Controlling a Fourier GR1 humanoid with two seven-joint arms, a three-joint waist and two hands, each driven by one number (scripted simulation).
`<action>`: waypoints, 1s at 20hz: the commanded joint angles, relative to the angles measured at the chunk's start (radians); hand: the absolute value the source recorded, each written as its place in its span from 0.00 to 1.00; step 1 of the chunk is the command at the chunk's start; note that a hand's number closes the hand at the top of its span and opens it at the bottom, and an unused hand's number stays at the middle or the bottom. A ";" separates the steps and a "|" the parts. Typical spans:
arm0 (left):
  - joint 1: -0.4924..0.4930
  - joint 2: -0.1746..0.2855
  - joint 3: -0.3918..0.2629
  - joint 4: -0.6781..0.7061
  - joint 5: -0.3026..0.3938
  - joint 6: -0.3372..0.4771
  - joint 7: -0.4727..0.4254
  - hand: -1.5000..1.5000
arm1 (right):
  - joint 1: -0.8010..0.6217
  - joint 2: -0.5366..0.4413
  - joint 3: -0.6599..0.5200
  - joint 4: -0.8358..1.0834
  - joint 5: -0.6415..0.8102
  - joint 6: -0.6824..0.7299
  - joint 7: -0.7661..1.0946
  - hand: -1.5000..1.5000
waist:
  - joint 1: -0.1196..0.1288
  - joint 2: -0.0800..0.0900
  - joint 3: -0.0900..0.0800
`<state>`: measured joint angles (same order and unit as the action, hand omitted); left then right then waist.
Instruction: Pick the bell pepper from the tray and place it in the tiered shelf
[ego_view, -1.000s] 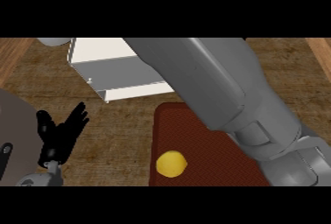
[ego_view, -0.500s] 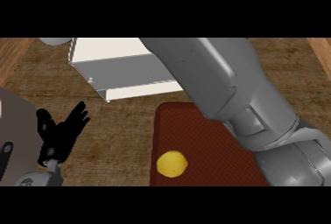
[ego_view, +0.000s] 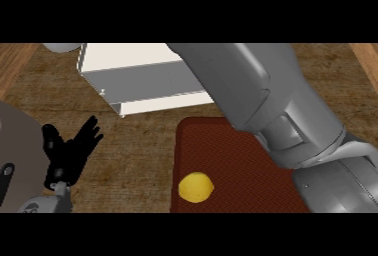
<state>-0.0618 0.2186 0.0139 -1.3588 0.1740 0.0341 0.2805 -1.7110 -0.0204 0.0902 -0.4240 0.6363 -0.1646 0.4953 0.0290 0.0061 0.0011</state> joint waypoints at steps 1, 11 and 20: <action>-0.003 0.017 0.017 0.012 0.014 -0.023 0.013 0.50 | -0.005 0.010 -0.059 -0.012 -0.030 -0.071 0.025 1.00 | -0.004 -0.001 -0.002; -0.014 0.035 0.044 0.016 0.019 -0.033 0.015 0.50 | 0.019 0.010 -0.236 -0.074 -0.180 -0.254 -0.021 0.00 | -0.005 0.000 -0.002; -0.006 -0.005 0.011 0.019 -0.020 -0.004 0.007 0.50 | 0.045 -0.014 -0.330 -0.148 -0.237 -0.438 -0.032 0.00 | -0.019 -0.005 -0.002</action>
<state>-0.0658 0.2178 0.0260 -1.3554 0.1615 0.0288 0.2899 -1.6871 -0.0312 -0.2213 -0.5389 0.4009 -0.5165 0.4627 0.0203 0.0037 0.0018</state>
